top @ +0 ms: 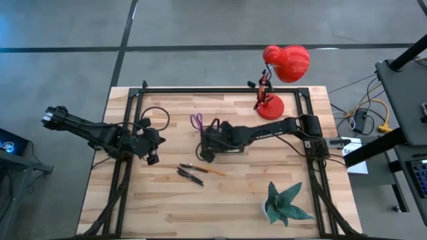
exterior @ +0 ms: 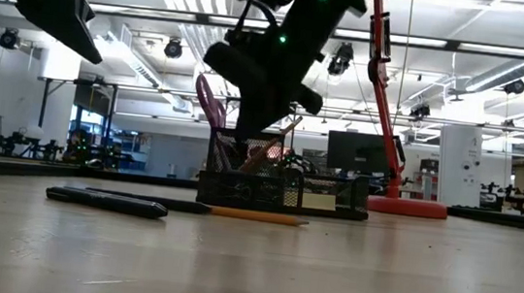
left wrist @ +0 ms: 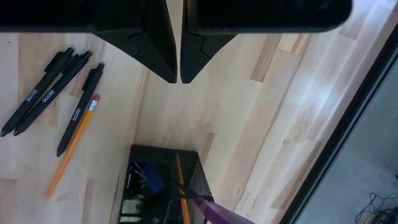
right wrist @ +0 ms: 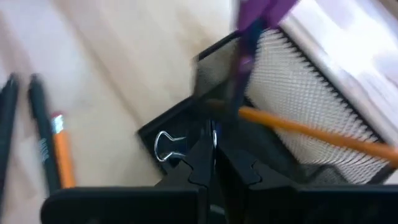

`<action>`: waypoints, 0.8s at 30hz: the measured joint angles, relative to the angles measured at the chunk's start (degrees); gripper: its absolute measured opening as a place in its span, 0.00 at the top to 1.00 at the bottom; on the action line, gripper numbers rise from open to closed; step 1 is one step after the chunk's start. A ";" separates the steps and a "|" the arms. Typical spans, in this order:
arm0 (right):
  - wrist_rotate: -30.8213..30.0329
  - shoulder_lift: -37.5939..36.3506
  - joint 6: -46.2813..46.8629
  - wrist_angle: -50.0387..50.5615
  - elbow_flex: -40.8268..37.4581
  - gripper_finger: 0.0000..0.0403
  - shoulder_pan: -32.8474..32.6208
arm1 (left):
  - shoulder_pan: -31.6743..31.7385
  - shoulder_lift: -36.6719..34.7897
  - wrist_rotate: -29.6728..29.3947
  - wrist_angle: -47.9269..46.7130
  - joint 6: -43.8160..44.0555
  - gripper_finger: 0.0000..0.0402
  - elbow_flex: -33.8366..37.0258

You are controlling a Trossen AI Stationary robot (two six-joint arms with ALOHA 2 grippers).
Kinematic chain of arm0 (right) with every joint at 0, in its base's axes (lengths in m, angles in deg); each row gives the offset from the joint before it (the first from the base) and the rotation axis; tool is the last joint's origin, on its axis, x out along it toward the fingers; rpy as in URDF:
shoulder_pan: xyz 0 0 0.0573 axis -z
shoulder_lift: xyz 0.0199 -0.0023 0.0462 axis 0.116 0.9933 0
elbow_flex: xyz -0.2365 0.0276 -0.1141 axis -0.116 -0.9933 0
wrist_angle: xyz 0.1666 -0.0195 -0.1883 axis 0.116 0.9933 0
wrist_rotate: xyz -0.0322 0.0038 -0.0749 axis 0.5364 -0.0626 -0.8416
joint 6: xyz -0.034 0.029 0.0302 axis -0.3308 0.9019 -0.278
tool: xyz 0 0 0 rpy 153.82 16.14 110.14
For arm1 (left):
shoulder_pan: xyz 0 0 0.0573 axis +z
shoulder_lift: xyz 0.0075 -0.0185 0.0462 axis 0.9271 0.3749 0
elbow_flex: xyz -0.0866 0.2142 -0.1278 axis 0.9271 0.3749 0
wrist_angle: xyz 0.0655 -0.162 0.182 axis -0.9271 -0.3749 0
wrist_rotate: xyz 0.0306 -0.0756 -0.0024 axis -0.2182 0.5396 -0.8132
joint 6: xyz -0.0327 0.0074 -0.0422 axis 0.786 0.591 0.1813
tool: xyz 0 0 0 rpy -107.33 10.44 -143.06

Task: Pick and place office supplies into organizer
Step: Put the black binder clip into the black desk organizer, then put the orange pencil into the black desk organizer

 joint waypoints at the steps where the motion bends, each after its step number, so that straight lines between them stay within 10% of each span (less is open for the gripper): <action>1: 0.57 0.00 -0.18 -0.30 -0.08 0.98 0.30 | 0.00 0.39 0.00 0.00 0.00 0.99 0.00; 15: 3.14 0.00 0.62 0.05 -2.62 0.97 1.08 | 0.00 3.09 0.03 0.46 0.20 0.99 0.00; 24: 2.48 -0.12 3.37 -0.19 -3.56 0.76 1.72 | 0.00 3.09 0.04 0.47 1.51 0.99 0.00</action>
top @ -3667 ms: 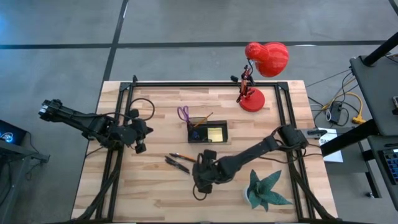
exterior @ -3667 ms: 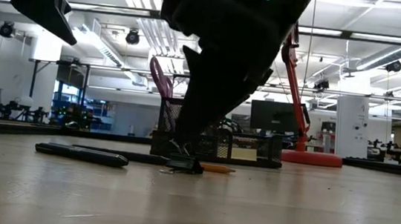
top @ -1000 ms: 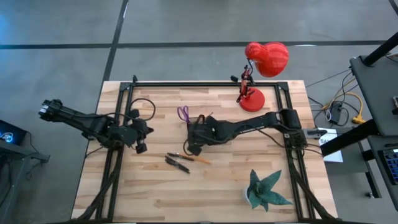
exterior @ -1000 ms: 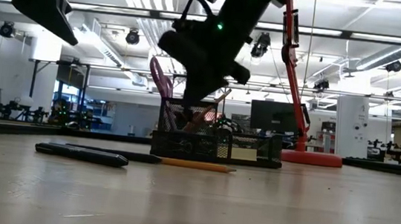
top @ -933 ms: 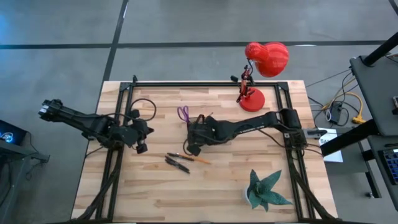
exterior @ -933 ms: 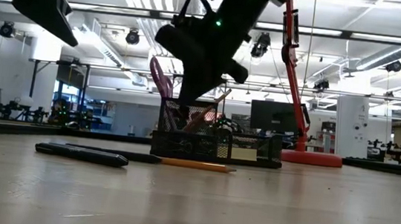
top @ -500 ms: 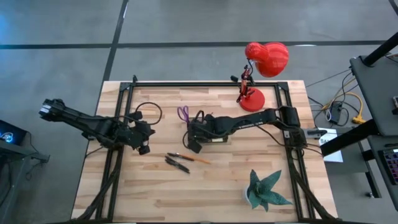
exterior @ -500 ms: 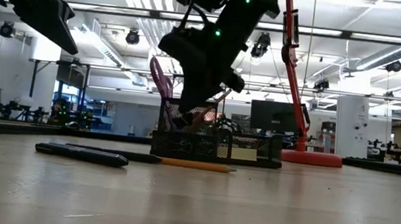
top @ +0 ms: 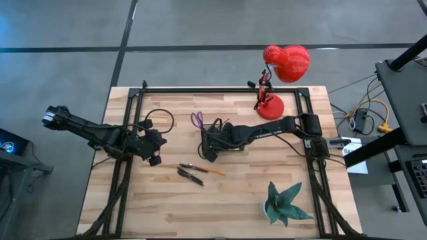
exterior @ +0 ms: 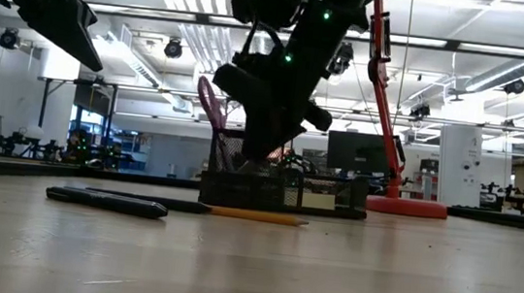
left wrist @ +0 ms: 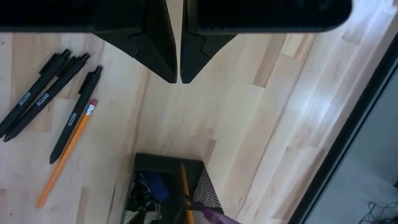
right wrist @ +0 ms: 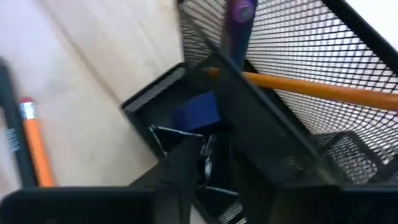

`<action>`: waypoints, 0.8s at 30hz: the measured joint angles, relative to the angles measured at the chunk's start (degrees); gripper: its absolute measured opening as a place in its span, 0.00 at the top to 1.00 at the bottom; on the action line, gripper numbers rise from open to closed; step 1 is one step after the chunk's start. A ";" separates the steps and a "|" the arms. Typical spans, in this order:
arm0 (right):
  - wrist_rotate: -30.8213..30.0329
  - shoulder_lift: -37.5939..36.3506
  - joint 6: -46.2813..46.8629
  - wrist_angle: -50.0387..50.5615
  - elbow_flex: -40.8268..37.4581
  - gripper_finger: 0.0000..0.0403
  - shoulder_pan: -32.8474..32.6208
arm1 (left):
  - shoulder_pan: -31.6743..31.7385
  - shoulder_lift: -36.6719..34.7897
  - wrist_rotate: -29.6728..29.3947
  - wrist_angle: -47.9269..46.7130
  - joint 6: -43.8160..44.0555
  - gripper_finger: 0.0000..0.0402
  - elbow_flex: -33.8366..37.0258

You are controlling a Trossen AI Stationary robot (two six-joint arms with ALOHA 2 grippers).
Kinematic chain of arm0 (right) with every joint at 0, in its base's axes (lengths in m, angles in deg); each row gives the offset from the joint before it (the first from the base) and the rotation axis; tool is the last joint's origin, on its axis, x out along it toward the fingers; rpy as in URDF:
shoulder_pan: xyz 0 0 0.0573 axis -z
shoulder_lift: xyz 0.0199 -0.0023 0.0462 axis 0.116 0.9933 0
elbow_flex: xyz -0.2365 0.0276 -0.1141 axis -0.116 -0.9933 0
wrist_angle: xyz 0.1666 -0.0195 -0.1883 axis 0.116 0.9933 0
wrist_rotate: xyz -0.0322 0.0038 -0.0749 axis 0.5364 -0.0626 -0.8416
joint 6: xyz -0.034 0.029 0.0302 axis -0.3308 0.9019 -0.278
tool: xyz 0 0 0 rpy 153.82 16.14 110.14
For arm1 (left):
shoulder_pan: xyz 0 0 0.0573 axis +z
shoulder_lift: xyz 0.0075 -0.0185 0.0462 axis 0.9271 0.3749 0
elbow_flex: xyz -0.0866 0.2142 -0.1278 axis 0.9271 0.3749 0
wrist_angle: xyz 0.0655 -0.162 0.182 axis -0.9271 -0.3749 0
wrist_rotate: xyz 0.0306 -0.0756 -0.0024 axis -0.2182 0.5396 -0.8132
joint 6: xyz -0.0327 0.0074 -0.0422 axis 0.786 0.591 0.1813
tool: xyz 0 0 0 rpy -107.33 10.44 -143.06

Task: Pick and place office supplies into organizer
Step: Put the orange pencil into the black desk organizer

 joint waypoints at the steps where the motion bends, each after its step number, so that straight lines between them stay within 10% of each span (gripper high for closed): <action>1: -0.04 -0.23 -0.10 0.01 0.00 0.74 -0.21 | 0.00 -0.06 0.02 0.00 0.06 0.99 0.00; 24: 8.66 -1.61 -23.12 2.03 2.97 0.59 -11.91 | 0.01 -0.24 3.13 0.71 3.24 0.99 -0.11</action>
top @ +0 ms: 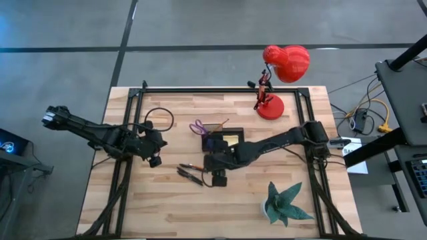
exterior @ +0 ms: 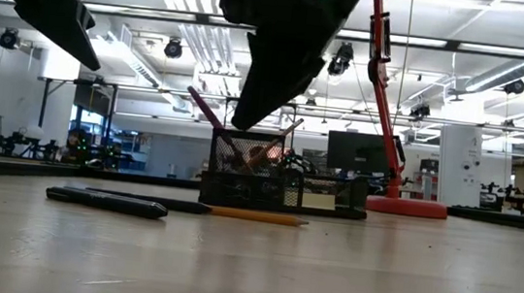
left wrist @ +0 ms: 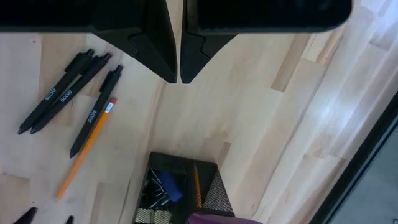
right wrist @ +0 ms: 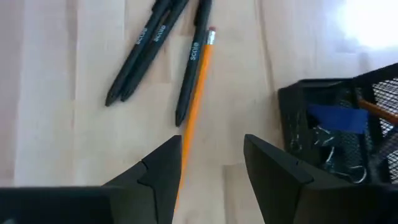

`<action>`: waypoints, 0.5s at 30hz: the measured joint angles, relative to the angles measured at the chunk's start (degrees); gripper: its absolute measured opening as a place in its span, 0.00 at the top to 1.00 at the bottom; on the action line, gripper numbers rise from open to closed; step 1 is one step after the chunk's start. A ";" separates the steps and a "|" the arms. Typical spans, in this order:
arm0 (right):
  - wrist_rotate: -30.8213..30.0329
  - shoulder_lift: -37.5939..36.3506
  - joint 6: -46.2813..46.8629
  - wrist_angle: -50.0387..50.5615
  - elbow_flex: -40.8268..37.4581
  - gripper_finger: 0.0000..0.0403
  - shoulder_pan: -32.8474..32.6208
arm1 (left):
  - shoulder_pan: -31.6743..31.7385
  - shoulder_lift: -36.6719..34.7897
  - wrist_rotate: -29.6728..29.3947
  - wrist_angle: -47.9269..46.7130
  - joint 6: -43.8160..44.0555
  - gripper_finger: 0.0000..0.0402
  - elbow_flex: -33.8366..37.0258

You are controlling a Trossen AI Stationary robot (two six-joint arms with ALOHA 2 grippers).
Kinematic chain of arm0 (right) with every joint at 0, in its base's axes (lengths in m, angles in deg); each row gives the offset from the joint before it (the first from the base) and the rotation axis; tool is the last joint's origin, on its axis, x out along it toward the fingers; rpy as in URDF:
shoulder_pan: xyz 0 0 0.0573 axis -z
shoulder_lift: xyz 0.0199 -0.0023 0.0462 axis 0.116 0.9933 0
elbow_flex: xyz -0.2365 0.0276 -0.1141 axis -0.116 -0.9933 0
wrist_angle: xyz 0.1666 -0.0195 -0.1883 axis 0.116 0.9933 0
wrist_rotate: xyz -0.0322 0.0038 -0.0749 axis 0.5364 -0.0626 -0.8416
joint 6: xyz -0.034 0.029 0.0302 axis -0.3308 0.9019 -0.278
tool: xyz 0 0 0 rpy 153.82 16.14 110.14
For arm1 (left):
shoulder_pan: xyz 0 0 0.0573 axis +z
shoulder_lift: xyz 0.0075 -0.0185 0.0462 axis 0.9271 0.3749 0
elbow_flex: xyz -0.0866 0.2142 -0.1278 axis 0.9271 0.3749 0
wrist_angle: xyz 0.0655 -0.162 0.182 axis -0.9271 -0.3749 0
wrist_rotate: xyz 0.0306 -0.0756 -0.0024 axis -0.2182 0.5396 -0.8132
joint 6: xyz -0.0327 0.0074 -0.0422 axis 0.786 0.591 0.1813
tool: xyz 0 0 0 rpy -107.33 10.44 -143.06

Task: Pick and place office supplies into organizer
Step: Put the orange pencil into the black desk organizer

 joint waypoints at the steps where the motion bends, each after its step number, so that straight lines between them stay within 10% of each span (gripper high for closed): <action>1: 0.15 0.17 0.03 -0.04 -0.03 0.59 -0.19 | -0.01 -0.01 0.00 0.01 0.00 0.99 0.00; 15: 0.41 4.21 15.89 7.77 -0.11 0.65 -1.93 | 0.01 -0.10 3.31 0.35 2.21 0.99 0.00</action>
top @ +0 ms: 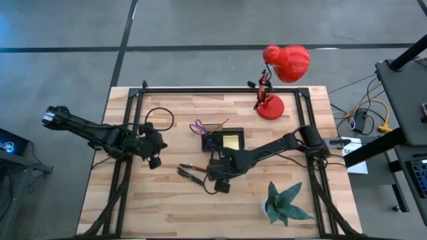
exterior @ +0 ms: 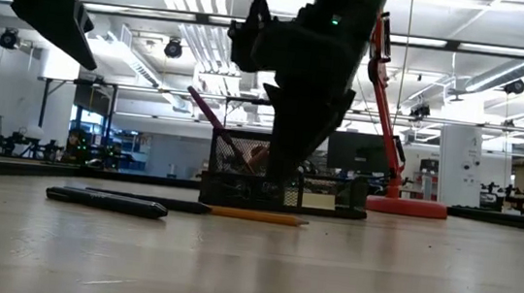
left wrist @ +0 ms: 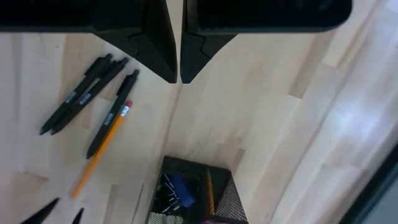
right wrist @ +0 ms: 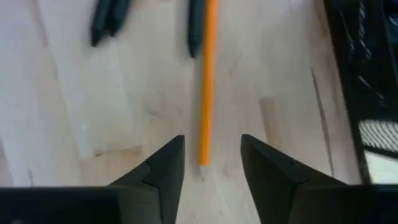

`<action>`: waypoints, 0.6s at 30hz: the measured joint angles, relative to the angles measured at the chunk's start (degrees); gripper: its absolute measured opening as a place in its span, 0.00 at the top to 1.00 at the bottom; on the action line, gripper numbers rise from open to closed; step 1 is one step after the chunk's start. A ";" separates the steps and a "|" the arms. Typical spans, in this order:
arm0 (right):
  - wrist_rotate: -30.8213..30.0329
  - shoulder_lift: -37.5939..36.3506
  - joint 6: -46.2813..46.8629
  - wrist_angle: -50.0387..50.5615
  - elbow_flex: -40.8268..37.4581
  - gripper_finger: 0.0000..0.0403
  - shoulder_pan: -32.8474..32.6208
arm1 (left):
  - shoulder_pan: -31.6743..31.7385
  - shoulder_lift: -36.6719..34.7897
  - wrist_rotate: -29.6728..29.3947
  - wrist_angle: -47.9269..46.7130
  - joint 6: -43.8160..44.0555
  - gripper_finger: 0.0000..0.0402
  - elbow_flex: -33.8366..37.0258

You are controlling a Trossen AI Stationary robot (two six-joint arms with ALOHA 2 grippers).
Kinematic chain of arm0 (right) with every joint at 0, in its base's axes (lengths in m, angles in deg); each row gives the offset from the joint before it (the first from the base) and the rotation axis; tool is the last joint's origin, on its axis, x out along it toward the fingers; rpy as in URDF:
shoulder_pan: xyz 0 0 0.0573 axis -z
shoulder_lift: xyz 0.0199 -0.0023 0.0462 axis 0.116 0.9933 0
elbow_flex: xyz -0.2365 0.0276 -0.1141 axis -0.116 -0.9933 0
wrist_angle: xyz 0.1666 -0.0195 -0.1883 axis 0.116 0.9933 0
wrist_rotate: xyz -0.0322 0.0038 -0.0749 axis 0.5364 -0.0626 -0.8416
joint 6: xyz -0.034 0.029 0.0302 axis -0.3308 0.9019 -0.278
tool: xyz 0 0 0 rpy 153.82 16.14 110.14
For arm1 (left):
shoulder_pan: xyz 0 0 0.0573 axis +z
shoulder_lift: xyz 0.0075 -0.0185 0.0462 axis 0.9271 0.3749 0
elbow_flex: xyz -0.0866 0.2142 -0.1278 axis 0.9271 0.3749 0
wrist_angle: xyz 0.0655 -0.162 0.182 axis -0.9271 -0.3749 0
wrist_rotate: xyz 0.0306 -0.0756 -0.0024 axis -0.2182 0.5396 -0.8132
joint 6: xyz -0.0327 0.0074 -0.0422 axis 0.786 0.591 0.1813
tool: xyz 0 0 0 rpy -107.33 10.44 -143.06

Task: Pick and place office supplies into organizer
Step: Put the orange pencil into the black desk organizer

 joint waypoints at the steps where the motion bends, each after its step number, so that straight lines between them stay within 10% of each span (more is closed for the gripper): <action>1: -0.15 -0.01 1.16 0.46 0.00 0.67 -0.35 | 0.00 0.12 0.20 0.02 0.85 0.99 0.00; 14: -7.54 -2.01 55.05 2.86 0.04 0.97 -6.02 | 5.84 2.34 8.11 1.65 14.13 0.99 0.15; 18: -1.36 -1.47 69.82 2.57 -0.28 0.98 -5.64 | 9.67 3.94 15.19 7.33 16.73 0.99 0.15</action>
